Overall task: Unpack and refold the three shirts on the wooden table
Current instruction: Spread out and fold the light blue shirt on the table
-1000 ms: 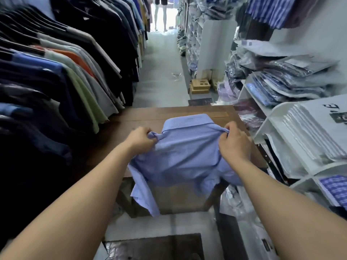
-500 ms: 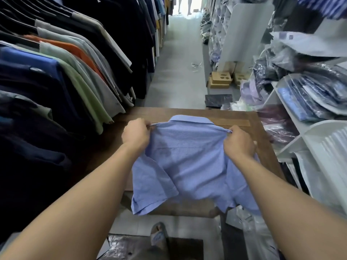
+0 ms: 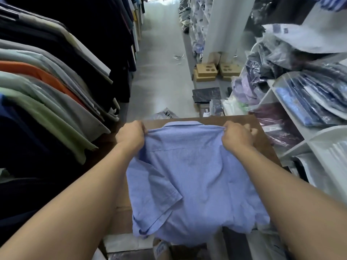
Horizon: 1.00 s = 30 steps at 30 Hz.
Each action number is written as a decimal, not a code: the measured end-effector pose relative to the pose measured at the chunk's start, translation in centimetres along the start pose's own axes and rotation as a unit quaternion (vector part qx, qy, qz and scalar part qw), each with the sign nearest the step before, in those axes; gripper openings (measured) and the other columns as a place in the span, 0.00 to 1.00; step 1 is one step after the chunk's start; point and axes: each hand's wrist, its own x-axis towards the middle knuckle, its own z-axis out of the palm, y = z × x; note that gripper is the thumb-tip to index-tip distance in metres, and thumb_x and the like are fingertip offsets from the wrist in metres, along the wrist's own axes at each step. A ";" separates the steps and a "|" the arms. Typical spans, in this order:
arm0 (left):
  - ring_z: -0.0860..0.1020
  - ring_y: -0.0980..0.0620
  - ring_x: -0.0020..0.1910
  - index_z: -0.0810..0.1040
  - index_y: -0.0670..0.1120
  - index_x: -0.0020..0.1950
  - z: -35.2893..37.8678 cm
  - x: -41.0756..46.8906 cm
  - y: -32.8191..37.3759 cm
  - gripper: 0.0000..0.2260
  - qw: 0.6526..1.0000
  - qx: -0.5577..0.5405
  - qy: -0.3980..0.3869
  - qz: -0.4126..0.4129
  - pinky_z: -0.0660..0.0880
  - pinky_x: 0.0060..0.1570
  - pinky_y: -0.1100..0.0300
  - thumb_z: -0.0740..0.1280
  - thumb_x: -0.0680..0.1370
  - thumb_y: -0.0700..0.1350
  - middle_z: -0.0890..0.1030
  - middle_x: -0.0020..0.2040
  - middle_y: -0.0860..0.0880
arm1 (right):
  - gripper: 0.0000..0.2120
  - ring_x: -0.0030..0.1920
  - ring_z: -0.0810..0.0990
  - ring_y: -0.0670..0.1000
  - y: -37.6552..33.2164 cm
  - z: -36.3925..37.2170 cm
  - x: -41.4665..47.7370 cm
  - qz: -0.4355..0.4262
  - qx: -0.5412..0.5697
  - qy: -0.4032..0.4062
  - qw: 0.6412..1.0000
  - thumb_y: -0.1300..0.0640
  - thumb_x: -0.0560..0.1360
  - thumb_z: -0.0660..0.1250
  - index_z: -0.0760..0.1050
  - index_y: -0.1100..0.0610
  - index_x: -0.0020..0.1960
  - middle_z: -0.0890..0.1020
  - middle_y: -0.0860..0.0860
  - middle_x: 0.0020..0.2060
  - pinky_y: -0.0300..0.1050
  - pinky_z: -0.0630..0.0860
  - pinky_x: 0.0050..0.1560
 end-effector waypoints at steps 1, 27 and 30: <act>0.78 0.38 0.55 0.80 0.52 0.52 0.5 0.4 -0.2 0.09 1.000 -0.009 -0.021 -0.006 0.74 0.48 0.52 0.62 0.79 0.41 0.81 0.56 0.42 | 0.14 0.62 0.70 0.56 0.1 0.5 0.2 0.005 -0.003 -0.019 1.000 0.63 0.76 0.59 0.75 0.48 0.55 0.81 0.51 0.51 0.53 0.61 0.62; 0.61 0.33 0.70 0.52 0.53 0.75 10.0 -5.0 2.5 0.28 0.986 0.008 -0.049 -0.160 0.72 0.58 0.40 0.62 0.80 0.47 0.48 0.76 0.40 | 0.15 0.52 0.79 0.61 7.0 8.0 2.1 -0.071 0.042 -0.136 0.987 0.44 0.84 0.55 0.73 0.54 0.54 0.82 0.57 0.51 0.49 0.73 0.47; 0.67 0.32 0.66 0.57 0.52 0.75 10.0 -5.4 0.8 0.32 0.997 0.022 -0.032 -0.066 0.68 0.66 0.42 0.67 0.74 0.45 0.56 0.74 0.38 | 0.13 0.48 0.77 0.60 7.3 8.2 2.1 -0.069 0.041 -0.151 0.985 0.46 0.84 0.53 0.71 0.53 0.53 0.81 0.58 0.49 0.48 0.69 0.42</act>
